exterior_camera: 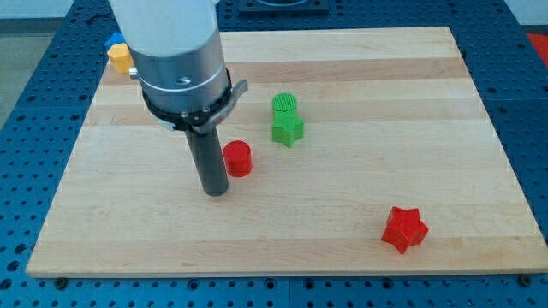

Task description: Slide red circle towards green star

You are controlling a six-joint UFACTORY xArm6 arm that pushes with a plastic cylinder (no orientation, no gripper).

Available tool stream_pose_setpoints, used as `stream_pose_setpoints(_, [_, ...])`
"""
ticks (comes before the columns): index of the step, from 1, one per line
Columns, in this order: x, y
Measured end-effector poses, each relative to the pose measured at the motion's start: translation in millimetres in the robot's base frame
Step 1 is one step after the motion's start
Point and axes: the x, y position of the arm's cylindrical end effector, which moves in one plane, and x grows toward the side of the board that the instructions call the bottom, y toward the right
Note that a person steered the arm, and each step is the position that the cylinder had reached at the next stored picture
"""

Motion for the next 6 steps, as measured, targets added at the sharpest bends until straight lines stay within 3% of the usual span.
stream_pose_setpoints(6, [-68,26])
